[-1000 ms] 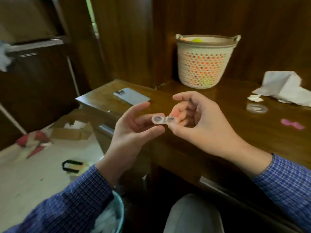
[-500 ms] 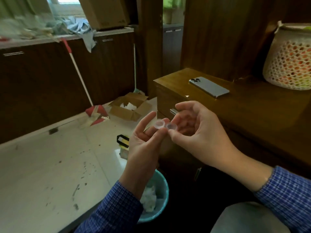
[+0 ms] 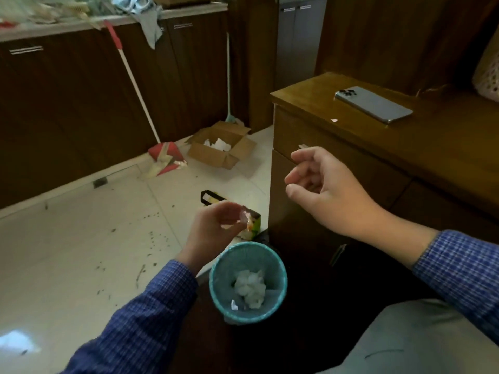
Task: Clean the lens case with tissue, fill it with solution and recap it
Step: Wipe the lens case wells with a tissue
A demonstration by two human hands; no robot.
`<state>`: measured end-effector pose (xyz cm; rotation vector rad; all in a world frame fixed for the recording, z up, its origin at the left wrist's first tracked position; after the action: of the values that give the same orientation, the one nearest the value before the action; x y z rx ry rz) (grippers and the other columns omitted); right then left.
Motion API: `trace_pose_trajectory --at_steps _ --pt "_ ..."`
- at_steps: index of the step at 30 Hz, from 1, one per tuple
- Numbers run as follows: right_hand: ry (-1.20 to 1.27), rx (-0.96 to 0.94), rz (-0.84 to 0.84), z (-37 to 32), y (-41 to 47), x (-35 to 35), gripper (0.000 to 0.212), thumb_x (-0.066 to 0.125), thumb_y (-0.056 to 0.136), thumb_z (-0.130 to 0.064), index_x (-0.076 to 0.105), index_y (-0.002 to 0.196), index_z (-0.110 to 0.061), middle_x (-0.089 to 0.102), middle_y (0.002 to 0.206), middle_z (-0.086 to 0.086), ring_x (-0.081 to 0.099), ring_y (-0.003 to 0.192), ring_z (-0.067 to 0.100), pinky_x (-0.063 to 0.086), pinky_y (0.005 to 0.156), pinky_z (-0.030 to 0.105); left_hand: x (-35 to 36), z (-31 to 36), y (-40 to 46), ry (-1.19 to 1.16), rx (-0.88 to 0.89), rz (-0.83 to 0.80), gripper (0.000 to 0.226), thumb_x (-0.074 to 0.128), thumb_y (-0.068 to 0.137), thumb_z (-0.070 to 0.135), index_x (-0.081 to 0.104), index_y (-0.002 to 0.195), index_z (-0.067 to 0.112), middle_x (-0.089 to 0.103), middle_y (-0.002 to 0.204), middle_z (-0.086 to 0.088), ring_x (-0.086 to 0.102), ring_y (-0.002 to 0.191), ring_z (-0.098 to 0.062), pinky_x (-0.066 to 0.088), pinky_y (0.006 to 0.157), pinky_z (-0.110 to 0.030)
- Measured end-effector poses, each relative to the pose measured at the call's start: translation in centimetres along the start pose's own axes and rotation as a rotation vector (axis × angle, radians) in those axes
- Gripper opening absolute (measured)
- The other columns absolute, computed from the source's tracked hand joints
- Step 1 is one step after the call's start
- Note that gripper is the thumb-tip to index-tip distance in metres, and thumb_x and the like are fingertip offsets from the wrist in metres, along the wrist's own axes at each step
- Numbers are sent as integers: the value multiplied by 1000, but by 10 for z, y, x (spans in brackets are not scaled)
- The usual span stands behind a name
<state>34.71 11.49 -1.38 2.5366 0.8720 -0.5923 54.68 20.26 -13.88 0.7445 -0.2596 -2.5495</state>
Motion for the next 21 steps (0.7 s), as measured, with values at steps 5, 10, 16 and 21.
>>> trace_pose_trajectory --at_steps 5,10,16,21 --pt "-36 0 -4 8 -1 -5 48 74 90 -14 50 131 -21 68 98 -6 65 82 1 51 70 11 68 -34 16 562 122 -363 20 76 86 8 73 101 20 73 100 4 68 90 -11 61 85 -34" --pt "-69 -8 5 12 -1 -18 50 74 91 -15 51 135 -21 68 99 -8 67 83 2 54 72 14 97 -36 26 813 167 -542 21 71 88 6 72 106 17 72 104 -2 66 91 -17 59 82 -31" --pt "-86 -8 32 17 -3 -35 49 74 91 -16 51 133 -24 68 97 -9 66 85 1 55 76 14 105 -25 38 895 188 -604 28 68 87 -2 72 109 14 73 102 -6 70 86 -20 62 77 -34" --pt "-60 -9 49 12 -10 -56 46 73 91 -15 50 128 -29 68 98 -9 66 85 2 54 74 14 98 -14 51 766 78 -532 33 75 85 2 73 115 15 75 108 -3 72 92 -17 62 82 -33"
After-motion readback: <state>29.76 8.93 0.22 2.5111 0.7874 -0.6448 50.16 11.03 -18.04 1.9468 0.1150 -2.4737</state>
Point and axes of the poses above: each hand's wrist, its own y-axis towards the middle knuckle, its own x-axis out of the palm, z = x × y, the point moved 9 cm from there along y, towards the middle knuckle
